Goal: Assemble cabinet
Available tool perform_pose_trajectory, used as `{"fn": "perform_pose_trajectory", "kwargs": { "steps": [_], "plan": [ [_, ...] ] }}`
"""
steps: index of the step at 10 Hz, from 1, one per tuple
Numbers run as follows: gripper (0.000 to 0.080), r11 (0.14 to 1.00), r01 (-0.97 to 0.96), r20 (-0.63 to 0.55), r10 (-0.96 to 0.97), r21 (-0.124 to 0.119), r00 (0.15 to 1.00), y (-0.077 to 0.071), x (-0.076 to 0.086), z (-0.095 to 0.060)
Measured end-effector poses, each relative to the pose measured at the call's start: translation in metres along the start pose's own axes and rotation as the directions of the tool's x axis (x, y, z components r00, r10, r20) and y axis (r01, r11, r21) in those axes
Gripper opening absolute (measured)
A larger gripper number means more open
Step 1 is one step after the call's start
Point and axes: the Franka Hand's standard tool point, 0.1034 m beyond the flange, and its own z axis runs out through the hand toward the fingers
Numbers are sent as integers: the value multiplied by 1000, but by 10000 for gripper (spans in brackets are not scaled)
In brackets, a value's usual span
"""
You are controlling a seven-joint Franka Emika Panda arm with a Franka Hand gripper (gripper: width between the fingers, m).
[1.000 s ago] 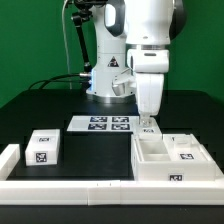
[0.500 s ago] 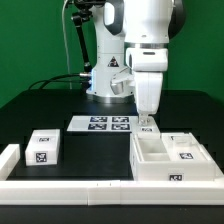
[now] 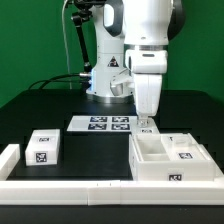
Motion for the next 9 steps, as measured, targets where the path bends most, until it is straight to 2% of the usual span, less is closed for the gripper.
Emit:
{"fn": "perform_pose_trajectory", "kwargs": {
  "steps": [2, 6, 7, 9],
  "plan": [
    [70, 1000, 2, -2, -2, -8, 1000, 8, -1, 0],
    [70, 1000, 2, -4, -2, -9, 1000, 7, 0, 1],
    [70, 1000, 1, -11, -1, -18, 1000, 9, 1, 4],
    [70, 1000, 4, -5, -4, -19, 1000, 22, 1, 1]
  ]
}}
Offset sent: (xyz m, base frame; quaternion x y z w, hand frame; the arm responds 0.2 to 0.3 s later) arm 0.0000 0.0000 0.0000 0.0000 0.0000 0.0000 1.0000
